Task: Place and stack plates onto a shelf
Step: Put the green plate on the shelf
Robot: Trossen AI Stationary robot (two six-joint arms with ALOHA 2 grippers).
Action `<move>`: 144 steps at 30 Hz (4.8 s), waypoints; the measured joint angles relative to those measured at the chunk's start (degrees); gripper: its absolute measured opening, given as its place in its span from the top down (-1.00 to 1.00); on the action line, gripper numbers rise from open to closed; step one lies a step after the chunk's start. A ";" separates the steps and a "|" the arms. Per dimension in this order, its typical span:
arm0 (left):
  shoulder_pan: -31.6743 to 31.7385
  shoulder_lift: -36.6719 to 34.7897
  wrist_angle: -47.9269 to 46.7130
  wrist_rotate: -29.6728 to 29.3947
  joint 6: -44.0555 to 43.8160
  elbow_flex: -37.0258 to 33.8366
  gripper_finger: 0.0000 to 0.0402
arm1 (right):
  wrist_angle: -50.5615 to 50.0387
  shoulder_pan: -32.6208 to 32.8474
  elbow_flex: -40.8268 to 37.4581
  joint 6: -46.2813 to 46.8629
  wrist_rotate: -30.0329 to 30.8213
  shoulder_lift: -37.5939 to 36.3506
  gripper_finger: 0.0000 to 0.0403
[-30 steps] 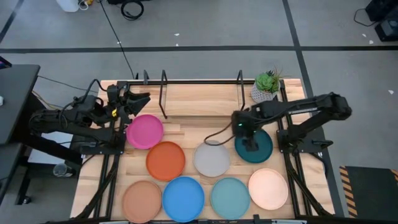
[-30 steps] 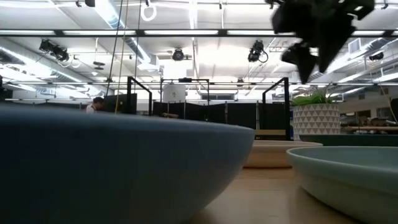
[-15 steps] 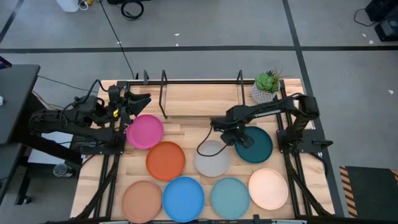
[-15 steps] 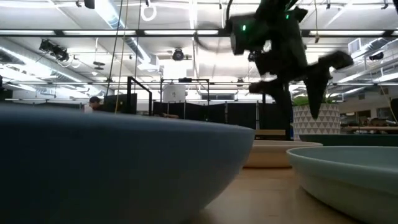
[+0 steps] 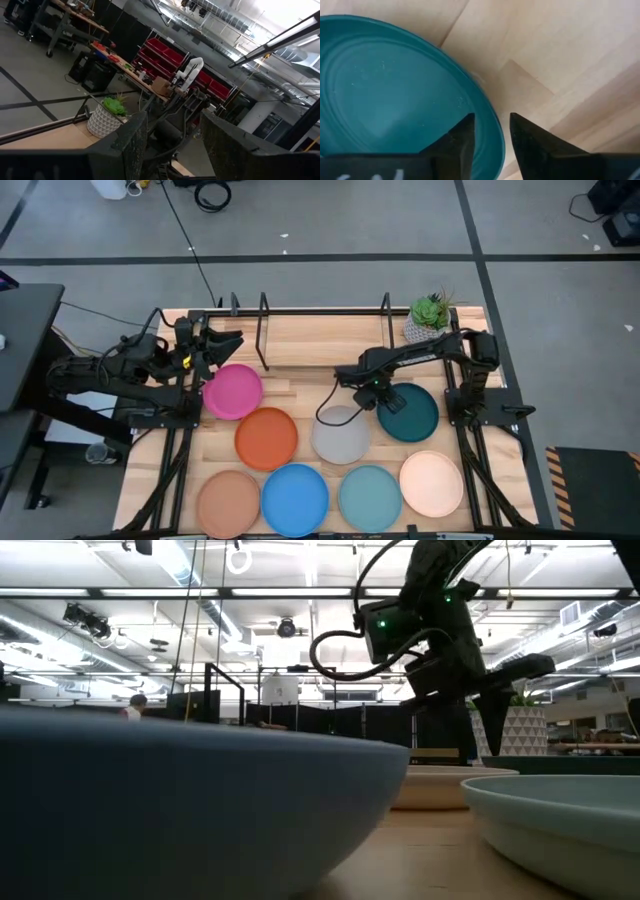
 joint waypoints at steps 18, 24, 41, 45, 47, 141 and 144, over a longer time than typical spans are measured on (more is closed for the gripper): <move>-0.02 -0.02 0.29 0.10 -1.89 0.00 0.05 | 2.72 0.26 -1.31 -1.23 0.98 1.21 0.93; -0.04 -0.04 7.73 0.54 -2.91 0.00 0.05 | -0.44 0.38 0.02 -0.96 0.24 -1.00 0.92; -0.02 0.00 9.23 0.20 0.90 0.00 0.05 | -3.95 -9.50 22.37 17.79 -1.68 -7.05 0.92; -0.05 0.00 9.63 1.05 -0.95 0.00 0.05 | -1.86 -14.95 26.24 22.97 -2.76 -7.05 0.92; -0.09 0.00 9.65 1.98 -1.14 0.00 0.05 | -1.38 -17.83 27.04 25.67 -3.30 -7.05 0.92; 15.32 46.46 -17.36 19.18 -20.98 24.52 0.62 | -3.54 -28.31 34.18 48.46 -11.71 -13.97 0.13; 16.14 49.72 -13.31 20.84 -21.76 24.53 0.62 | -3.90 -30.11 34.16 47.94 -8.91 -17.35 0.06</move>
